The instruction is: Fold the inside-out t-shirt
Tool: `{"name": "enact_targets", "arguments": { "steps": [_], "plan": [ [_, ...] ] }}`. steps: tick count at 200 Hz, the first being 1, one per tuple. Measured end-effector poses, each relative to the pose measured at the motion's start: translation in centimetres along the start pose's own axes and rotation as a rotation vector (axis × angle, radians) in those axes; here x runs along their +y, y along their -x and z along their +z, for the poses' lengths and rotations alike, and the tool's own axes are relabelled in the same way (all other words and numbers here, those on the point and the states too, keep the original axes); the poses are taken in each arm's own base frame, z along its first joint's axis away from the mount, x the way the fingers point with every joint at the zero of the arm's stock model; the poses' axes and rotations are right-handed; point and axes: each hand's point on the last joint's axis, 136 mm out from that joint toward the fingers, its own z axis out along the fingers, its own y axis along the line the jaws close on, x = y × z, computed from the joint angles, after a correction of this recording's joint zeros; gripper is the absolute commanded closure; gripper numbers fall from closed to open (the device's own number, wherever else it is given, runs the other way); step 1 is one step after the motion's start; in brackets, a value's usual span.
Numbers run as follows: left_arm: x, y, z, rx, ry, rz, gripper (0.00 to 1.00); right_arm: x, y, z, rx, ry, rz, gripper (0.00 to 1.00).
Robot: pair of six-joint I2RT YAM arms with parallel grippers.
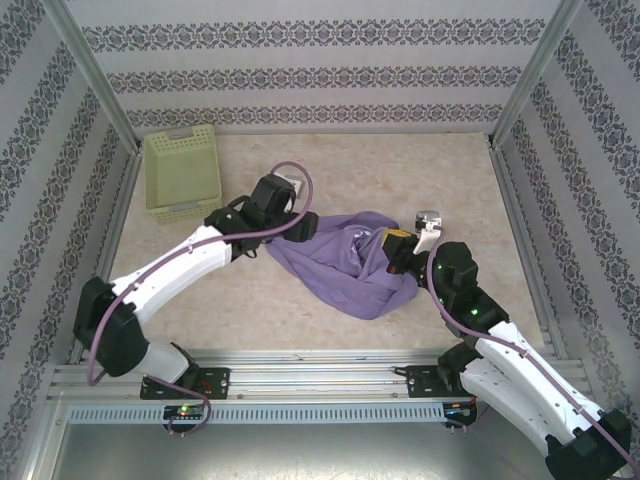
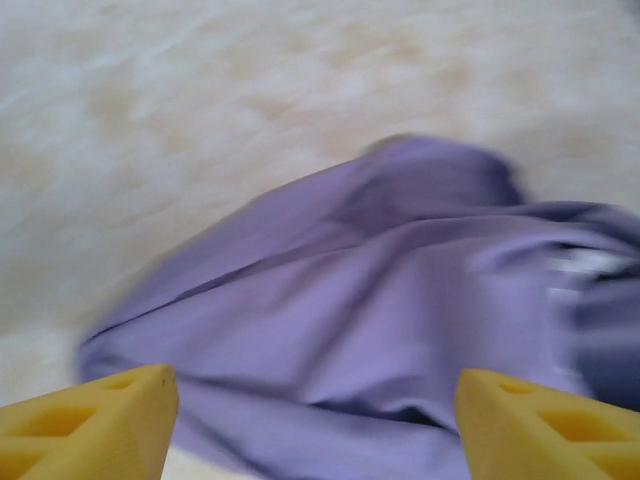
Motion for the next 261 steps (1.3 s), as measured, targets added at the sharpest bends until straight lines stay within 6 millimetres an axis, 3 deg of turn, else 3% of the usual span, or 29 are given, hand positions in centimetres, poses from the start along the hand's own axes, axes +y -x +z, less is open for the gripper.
{"name": "enact_targets", "arguments": {
  "steps": [13, 30, 66, 77, 100, 118, 140, 155, 165, 178, 192, 216, 242, 261],
  "plan": [
    [-3.4, -0.1, 0.0, -0.012, -0.099, 0.038, 0.23, 0.2, -0.1, 0.0, 0.005, 0.013, 0.007, 1.00],
    [-6.1, -1.6, 1.6, 0.034, -0.173, 0.070, 0.24, 0.5, -0.2, 0.0, 0.010, 0.024, 0.014, 1.00],
    [-7.0, -4.7, 7.4, 0.175, -0.168, 0.075, 0.34, 1.8, -0.6, -0.2, 0.025, 0.069, 0.011, 1.00],
    [-6.9, -5.2, 9.0, 0.205, -0.157, 0.068, 0.47, 2.2, -0.7, -0.4, 0.026, 0.082, 0.008, 1.00],
    [-5.9, -5.6, 11.3, 0.246, -0.154, 0.019, 0.87, 2.5, -0.7, -0.9, 0.024, 0.090, 0.005, 1.00],
    [-2.7, -5.4, 11.9, 0.254, -0.130, -0.091, 1.00, 2.1, -0.5, -1.6, 0.014, 0.072, -0.002, 1.00],
    [3.4, -5.3, 10.9, 0.210, -0.087, -0.252, 1.00, 1.1, -0.4, -2.6, -0.001, 0.018, -0.015, 1.00],
    [7.3, -5.5, 8.5, 0.160, -0.060, -0.366, 1.00, 0.0, -0.5, -3.1, -0.004, -0.033, -0.016, 1.00],
    [9.0, -5.1, 6.8, 0.114, -0.059, -0.416, 1.00, -0.8, -0.7, -3.3, 0.000, -0.070, -0.012, 1.00],
    [9.7, -4.1, 4.8, 0.059, -0.072, -0.444, 1.00, -1.9, -1.1, -3.2, 0.017, -0.116, -0.005, 1.00],
    [8.9, -2.6, 3.3, 0.004, -0.118, -0.440, 1.00, -2.9, -1.8, -2.9, 0.040, -0.158, 0.013, 1.00],
    [7.5, -2.1, 2.5, -0.026, -0.207, -0.448, 1.00, -5.0, -3.9, -2.1, 0.114, -0.257, 0.038, 1.00],
    [6.4, -3.7, 2.9, 0.017, -0.259, -0.476, 1.00, -7.2, -6.5, -1.6, 0.240, -0.375, 0.028, 0.55],
    [4.6, -4.2, 2.9, 0.040, -0.300, -0.459, 1.00, -6.4, -6.4, -1.3, 0.300, -0.370, -0.032, 0.28]
  ]
}}
